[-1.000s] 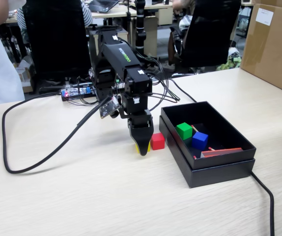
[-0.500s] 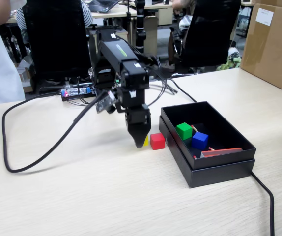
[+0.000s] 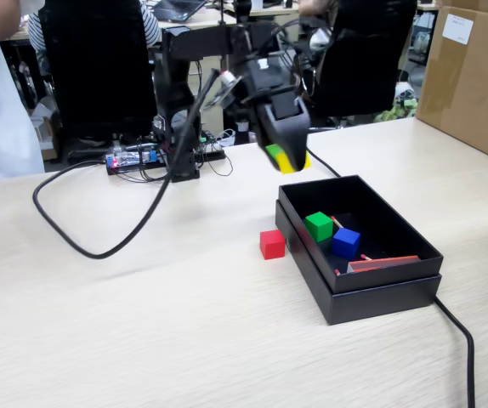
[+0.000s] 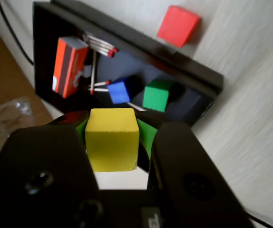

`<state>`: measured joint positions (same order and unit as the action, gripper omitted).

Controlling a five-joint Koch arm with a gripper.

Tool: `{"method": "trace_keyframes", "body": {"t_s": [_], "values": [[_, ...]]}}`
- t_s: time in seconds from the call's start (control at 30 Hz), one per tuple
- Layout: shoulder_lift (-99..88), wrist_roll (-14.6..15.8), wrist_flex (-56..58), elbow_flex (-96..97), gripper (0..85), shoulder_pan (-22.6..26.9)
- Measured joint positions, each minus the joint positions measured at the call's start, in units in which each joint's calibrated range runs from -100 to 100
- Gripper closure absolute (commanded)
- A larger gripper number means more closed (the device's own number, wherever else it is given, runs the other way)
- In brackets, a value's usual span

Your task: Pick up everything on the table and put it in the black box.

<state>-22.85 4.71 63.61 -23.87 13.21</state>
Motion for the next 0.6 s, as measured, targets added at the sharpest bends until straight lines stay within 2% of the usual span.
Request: {"method": "trace_keyframes", "body": {"t_s": [0.13,0.27,0.5,0.53,0.6], "values": [[13.07,0.39,0.0,-1.73,68.6,2.44],[23.17,0.73,0.0,-5.84,68.4,2.54],[30.68,1.61,1.08,-8.12,68.2,2.64],[32.1,1.71,1.32,-9.49,67.7,2.64],[33.53,1.71,1.78,-10.13,59.6,2.69]]}}
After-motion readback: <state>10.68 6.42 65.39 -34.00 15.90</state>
